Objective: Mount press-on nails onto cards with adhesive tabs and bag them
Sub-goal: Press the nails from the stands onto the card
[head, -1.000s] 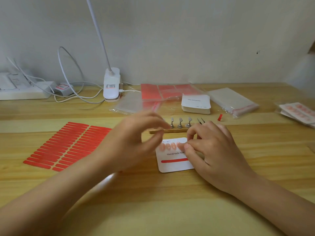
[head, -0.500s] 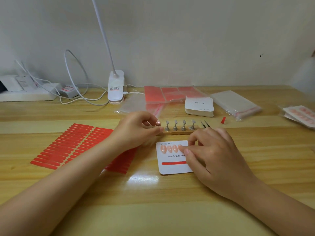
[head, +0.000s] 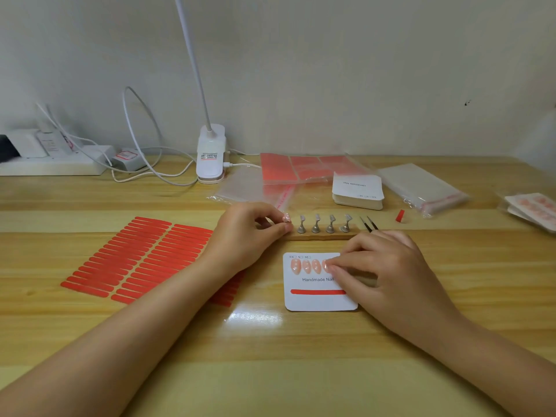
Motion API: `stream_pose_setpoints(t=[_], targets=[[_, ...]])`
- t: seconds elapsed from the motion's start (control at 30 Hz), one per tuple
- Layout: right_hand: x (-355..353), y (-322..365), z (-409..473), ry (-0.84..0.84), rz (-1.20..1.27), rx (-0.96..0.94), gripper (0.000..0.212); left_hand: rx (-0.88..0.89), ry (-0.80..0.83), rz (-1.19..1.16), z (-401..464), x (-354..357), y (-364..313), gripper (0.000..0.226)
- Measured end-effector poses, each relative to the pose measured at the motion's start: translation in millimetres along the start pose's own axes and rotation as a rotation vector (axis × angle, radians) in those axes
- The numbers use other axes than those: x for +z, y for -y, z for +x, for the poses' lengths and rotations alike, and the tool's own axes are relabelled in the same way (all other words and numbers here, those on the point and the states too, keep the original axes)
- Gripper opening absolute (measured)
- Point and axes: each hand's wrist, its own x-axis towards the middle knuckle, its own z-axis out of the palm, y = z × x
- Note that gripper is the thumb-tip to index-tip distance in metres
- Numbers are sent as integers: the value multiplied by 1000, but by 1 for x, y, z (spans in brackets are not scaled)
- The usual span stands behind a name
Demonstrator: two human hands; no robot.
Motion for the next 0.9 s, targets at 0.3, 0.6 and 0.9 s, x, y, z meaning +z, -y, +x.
stream_pose_setpoints(t=[0.3,0.6,0.9], targets=[[-10,8,28,-17,-19,-60,13,2,-5,0,-1,0,-1,25],[-2,8,77,119,192,109,14,3,2,-9,0,0,1,18],[10,9,81,176,-10,-55,20,4,1,-12,0,-1,0,13]])
